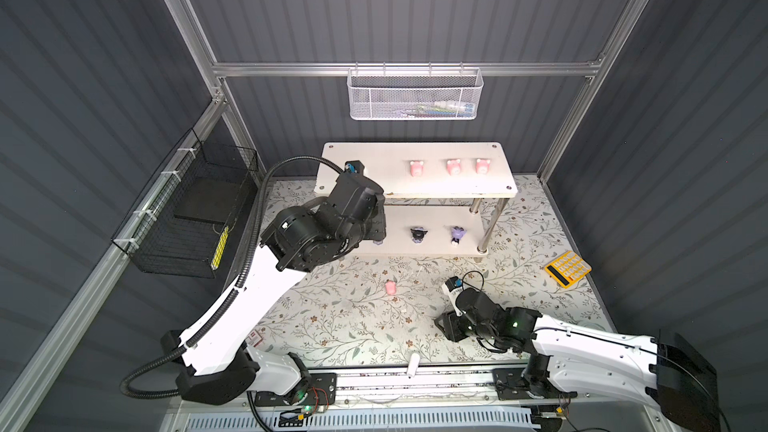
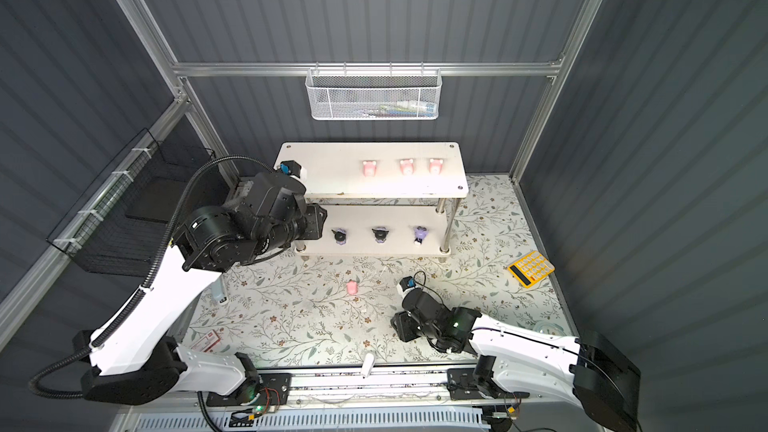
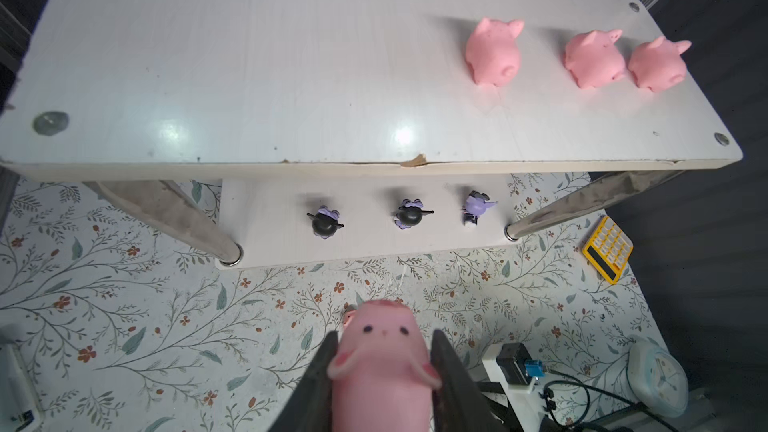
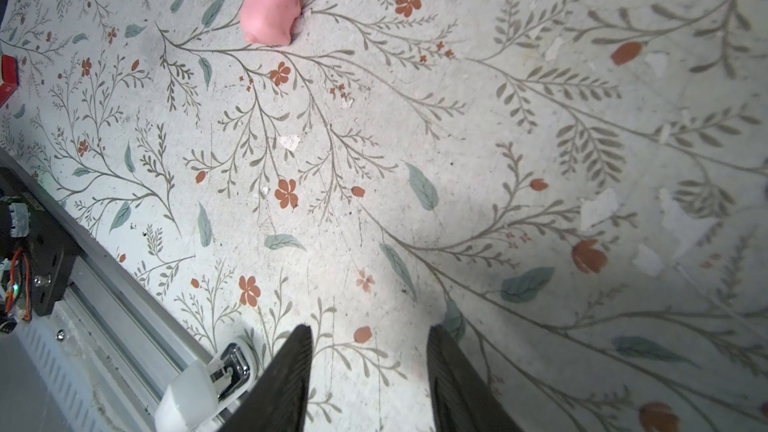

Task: Place and organize the plastic toys onto the shelf
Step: 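Lift the pink pig with the left gripper up over the top shelf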

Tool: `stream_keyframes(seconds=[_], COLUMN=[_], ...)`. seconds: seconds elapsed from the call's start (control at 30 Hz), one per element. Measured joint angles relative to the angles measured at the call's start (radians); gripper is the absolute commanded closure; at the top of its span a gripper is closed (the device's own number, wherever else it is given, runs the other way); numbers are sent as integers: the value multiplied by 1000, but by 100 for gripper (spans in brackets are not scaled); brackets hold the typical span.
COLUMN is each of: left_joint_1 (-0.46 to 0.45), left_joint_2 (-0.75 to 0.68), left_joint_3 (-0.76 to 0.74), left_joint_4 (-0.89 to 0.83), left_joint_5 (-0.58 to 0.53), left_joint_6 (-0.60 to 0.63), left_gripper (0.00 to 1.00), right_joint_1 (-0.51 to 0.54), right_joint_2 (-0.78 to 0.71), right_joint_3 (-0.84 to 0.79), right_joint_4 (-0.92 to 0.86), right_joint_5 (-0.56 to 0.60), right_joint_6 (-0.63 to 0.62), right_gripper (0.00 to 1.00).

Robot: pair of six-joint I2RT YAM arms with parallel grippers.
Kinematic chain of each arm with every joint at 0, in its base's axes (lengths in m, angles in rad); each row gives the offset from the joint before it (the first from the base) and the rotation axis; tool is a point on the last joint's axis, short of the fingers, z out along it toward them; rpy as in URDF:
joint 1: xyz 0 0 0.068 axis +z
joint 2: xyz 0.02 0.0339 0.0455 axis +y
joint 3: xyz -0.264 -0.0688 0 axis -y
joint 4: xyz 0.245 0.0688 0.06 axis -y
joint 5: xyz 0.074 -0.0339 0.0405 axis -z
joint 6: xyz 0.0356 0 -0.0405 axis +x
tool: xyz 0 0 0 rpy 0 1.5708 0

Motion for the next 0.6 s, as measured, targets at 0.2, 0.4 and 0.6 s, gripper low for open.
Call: stream_keyframes(seconds=[0.2,0.4,0.6], left_joint_1=[16,72,131], left_joint_2=[141,245,340], left_joint_3=[169,246,316], left_joint_4=[-11,29,76], left_joint_5=[-25,-35,-55], left_joint_6=[85,142,181], left_gripper=[64,63,62], right_joint_1=[-1,-1,-1], right_joint_2=[10,-2,-12], right_joint_3=[1,1,1], right_joint_4=[5,4,4], right_joint_5=[-4,-3,-3], right_joint_6=[0,0,0], right_gripper=[52,52,52])
